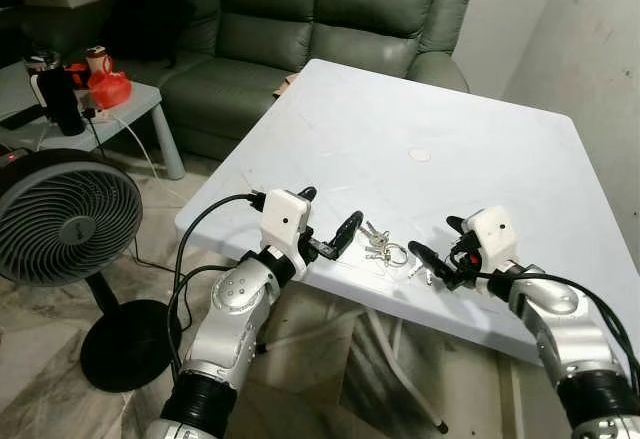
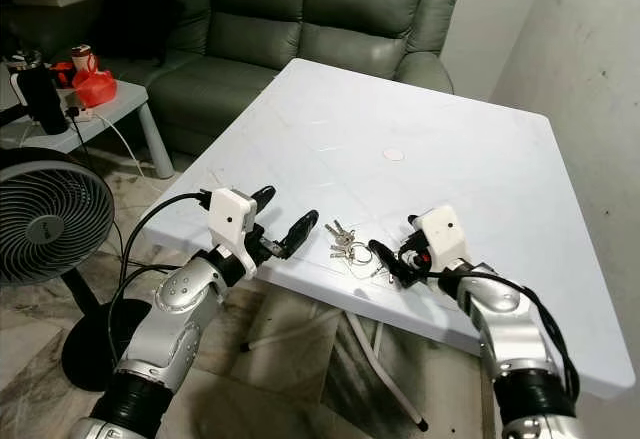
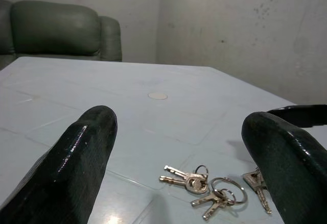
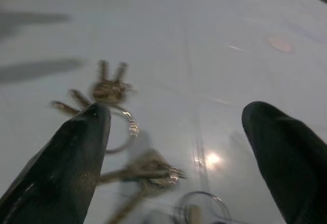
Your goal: Hang keys on a hook
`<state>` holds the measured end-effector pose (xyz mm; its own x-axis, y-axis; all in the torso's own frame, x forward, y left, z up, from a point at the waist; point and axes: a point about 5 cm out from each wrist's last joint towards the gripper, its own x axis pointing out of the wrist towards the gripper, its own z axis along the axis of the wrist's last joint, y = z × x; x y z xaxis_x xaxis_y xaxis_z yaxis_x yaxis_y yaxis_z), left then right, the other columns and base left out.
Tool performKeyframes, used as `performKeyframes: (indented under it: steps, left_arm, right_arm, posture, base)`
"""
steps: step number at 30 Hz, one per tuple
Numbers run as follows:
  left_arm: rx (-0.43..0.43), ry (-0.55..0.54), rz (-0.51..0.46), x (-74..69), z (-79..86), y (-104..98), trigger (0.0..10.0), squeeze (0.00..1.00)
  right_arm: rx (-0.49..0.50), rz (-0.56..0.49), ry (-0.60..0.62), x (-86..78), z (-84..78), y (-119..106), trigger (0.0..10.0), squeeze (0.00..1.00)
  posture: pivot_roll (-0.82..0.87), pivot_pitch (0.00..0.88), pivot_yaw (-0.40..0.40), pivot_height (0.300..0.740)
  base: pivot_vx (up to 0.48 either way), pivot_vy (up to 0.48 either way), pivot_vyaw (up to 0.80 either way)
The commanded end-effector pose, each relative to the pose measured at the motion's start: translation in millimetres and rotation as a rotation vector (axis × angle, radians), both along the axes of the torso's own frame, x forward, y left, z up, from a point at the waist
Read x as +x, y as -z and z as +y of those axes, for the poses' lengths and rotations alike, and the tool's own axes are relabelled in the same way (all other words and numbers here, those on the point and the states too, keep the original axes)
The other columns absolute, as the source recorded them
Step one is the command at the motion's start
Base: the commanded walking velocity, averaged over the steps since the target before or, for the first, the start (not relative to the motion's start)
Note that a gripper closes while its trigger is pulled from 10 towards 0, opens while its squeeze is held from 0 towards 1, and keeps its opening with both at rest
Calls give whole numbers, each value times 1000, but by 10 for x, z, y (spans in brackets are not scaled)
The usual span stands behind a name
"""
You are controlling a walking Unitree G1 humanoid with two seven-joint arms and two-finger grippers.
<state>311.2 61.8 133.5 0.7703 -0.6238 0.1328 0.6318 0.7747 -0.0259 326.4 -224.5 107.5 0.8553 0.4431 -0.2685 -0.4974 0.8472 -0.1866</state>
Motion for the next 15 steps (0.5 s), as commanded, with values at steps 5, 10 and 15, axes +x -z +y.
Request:
performKeyframes:
  steps: [5,10,15]
  left_arm:
    - [-8,25,-11,-25,-49,-37,10000,0]
    - [-10,24,-9,-32,-51,-36,10000,0]
    - [-11,23,-11,-33,-52,-40,10000,0]
  right_arm:
    - [-17,40,23,65,-122,-27,10000,0]
    - [-28,86,24,83,-239,-27,10000,0]
    - [-20,94,-38,62,-283,-75,10000,0]
  posture:
    - [24,0,-88,740]
    - [27,0,-89,740]
    - [27,0,-89,740]
  base:
    - [0,0,0]
    - [0,0,0]
    - [0,0,0]
